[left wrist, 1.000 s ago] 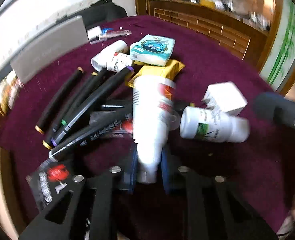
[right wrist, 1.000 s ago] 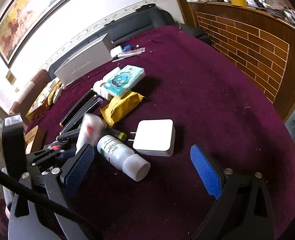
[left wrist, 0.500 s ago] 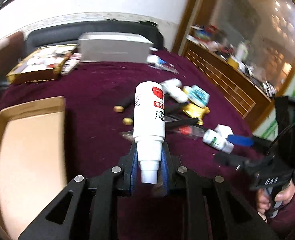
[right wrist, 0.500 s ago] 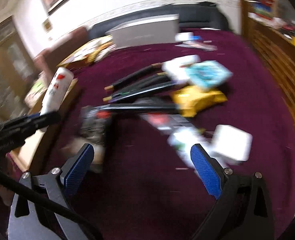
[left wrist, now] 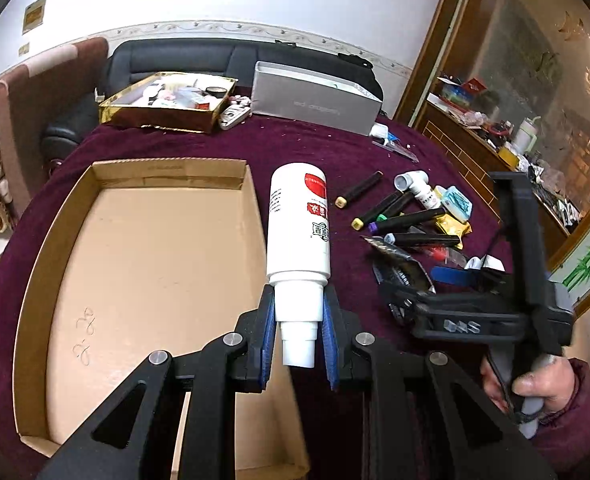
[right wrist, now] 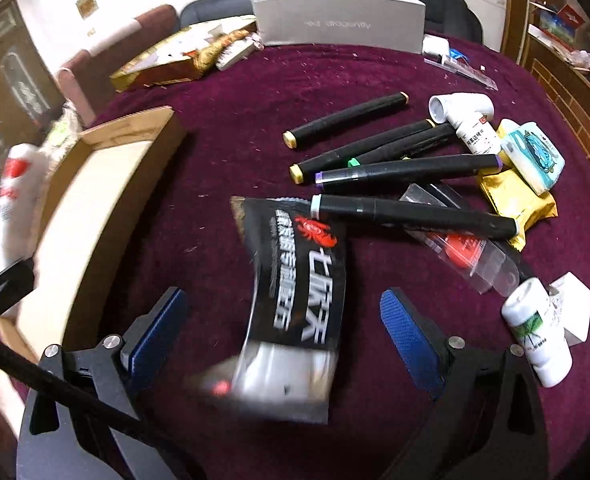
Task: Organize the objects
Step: 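Carry the spray bottle and black packet into the cardboard tray and release both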
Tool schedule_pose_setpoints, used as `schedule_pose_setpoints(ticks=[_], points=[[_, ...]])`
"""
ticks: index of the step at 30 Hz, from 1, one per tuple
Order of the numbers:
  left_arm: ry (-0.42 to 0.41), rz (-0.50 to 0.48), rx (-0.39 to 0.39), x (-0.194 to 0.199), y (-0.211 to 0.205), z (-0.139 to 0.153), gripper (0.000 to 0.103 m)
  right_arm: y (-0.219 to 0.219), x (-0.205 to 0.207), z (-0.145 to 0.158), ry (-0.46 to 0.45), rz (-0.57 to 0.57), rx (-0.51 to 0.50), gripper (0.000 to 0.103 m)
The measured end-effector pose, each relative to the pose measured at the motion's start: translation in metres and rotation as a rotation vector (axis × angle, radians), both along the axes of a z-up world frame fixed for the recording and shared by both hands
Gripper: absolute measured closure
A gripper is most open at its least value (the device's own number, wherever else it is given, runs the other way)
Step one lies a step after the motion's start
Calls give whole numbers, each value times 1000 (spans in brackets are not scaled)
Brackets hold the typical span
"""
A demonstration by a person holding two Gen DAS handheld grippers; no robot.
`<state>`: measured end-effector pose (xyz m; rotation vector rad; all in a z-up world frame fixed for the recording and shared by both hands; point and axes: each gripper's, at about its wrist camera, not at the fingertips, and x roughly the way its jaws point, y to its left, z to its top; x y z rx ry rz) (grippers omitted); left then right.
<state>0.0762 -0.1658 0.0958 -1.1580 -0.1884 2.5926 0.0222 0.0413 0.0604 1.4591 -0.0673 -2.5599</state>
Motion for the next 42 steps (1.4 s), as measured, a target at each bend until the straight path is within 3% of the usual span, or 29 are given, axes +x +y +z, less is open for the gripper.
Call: schedule_pose_setpoints(ticks=[1,2,3,4,6,14,20,28,34,42], points=[[0,5,0,2,-2,-1,86,-2,-4,-4,-11,-8,16,41],[1,10,-1,2,-5,-2,86,-4,-8,-10,-41,-15,27,56],[2,13,-1,3,-7,-2,86,-2,-6,-9,-31,-34,43,64],[5,13,1,3,-11,-2,86,1,-5,-6,-31,-37,15,66],[10,22,7,5,-16,0,86,7,-1,-1,-43,-47,-57,67],[11,32,51,1,-39,0,86,10,17,51,57,-36,-130,68],[-21,56,34,-26,-49,2,86,-27,-5,72,3,53,-267,67],[-106,113,18,-76,-75,-15,86,-105,-49,68,-83,147,-357,67],[-158,156,-2,-102,-93,-30,86,-140,-91,50,-147,110,-368,67],[-234,192,20,-129,-107,-59,86,-157,-114,28,-160,57,-286,67]])
